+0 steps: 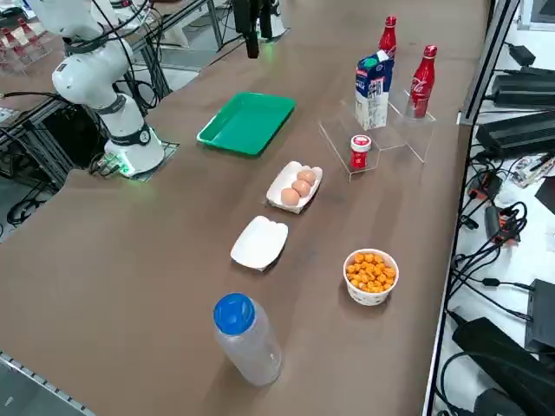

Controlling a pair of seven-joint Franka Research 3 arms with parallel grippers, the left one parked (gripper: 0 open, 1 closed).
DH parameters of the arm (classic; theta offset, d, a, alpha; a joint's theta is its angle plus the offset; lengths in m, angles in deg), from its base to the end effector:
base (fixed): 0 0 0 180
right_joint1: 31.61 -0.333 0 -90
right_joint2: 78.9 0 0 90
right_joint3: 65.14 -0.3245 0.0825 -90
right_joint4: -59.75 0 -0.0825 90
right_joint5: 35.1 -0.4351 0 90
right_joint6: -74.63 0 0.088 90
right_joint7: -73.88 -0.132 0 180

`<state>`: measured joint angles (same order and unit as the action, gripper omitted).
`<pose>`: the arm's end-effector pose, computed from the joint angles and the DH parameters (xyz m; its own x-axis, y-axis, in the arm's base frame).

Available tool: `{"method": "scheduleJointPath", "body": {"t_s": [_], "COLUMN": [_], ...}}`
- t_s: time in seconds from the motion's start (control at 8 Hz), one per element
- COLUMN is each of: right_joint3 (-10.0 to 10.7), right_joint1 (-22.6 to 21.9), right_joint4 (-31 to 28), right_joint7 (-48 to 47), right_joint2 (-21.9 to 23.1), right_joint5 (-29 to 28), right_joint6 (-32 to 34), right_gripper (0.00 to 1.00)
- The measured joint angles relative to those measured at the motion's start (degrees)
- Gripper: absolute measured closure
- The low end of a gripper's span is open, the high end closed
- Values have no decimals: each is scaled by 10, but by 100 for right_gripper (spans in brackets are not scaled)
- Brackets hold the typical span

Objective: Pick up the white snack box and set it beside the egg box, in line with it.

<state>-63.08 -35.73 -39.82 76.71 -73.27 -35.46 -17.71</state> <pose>0.5739 0.0207 0.5820 0.9960 0.0852 -0.0275 0.0850 -0.9963 -0.0112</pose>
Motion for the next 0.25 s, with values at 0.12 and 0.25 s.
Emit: {"method": "scheduleJointPath", "body": {"t_s": [0.12,0.25], "right_joint3": [0,0], "right_joint1": [1,2], "right_joint4": [0,0], "right_joint7": [0,0], "right_joint2": [0,0], "right_joint5": [0,0], "right_joint6": [0,0], "right_gripper": [0,0]}}
